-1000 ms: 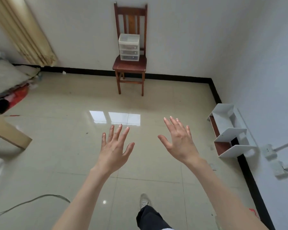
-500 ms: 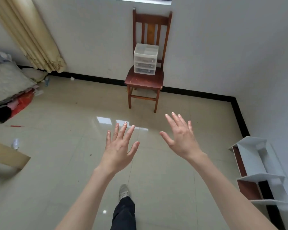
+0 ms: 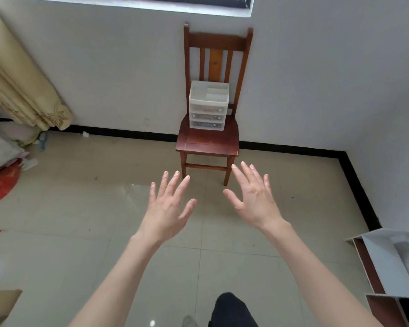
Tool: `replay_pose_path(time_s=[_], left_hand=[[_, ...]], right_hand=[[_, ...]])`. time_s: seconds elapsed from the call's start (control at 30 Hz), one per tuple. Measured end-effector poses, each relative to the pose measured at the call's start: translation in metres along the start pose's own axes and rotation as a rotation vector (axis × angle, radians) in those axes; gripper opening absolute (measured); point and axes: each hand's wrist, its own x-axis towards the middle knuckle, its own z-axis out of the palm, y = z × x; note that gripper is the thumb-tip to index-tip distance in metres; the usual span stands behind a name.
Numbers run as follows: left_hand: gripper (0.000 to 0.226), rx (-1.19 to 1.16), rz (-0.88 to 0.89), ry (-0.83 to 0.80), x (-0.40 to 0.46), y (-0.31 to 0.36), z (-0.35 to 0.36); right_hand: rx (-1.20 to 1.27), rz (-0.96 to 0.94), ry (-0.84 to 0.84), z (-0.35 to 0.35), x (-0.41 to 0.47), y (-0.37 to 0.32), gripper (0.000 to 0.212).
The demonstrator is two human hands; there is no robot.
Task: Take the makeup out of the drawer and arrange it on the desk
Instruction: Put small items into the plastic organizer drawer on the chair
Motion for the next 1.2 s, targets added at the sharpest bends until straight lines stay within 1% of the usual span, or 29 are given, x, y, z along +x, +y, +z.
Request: replay_pose_path(time_s=[0.17, 0.33, 0.43, 0.57, 0.7, 0.87, 1.1, 1.2], left_hand=[[0.060, -0.002, -0.012, -0.057, 0.093, -0.020, 0.013], [0.060, -0.012, -0.039, -0.044, 0.211, -0.028, 0.015], [0.060, -0.029, -0.026, -0.031, 0.279, -0.026, 0.008], [0.059, -0.042, -0.032, -0.002, 0.349, -0.033, 0.001], [0.059, -0.062, -0.069, -0.071, 0.404, -0.051, 0.008], [0.059, -0.105, -0.081, -0.175, 0.472, -0.083, 0.030], [0.059, -0.175, -0.042, -0.296, 0.573, -0.139, 0.059], [0.058, -0.258, -0.105, -0.385, 0.608, -0.154, 0.082]], right_hand=[[0.003, 0.032, -0.038, 0.005, 0.092, 0.022, 0.065], [-0.004, 0.010, -0.036, -0.003, 0.208, 0.051, 0.065], [-0.014, -0.014, -0.048, -0.014, 0.273, 0.063, 0.065], [-0.030, -0.030, -0.078, -0.022, 0.351, 0.071, 0.064], [-0.036, -0.026, -0.119, -0.017, 0.413, 0.077, 0.064], [-0.063, 0.029, -0.180, 0.003, 0.486, 0.087, 0.063], [-0.126, 0.080, -0.281, 0.056, 0.590, 0.097, 0.062], [-0.124, 0.130, -0.296, 0.081, 0.627, 0.112, 0.061]])
